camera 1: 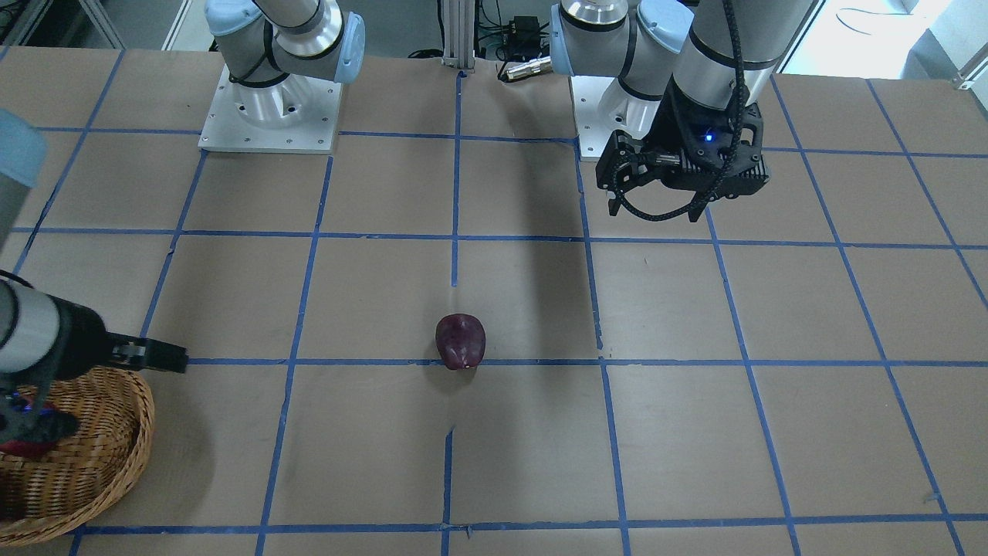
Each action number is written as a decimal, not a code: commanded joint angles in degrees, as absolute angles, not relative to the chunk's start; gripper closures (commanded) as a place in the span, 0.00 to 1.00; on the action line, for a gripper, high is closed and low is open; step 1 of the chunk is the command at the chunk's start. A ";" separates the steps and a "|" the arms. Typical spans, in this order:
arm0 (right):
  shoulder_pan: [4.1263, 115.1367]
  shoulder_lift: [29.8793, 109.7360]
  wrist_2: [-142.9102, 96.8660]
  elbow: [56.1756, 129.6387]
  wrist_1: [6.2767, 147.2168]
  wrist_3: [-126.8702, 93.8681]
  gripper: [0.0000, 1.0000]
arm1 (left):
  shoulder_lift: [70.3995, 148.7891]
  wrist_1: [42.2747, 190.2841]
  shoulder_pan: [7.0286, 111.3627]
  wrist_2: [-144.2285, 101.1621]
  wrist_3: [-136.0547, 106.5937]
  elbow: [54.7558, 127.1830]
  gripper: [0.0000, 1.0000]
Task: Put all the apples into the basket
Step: 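Reach the right gripper to the dark apple and grasp it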
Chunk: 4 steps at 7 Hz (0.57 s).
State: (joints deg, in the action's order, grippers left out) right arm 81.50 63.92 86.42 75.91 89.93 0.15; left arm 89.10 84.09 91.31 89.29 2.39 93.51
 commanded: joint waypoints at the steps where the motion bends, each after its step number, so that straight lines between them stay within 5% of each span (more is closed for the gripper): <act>1: 93.91 63.46 85.69 77.51 95.42 -15.86 0.00 | 89.12 84.02 91.32 89.30 2.46 93.43 0.00; 4: 103.34 57.68 84.48 82.96 111.24 -21.32 0.00 | 89.03 84.02 91.32 89.30 2.37 93.52 0.00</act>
State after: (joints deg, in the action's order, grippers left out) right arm 99.94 60.36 85.42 81.02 105.53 -17.93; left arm 89.05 84.03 91.32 89.30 2.38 93.48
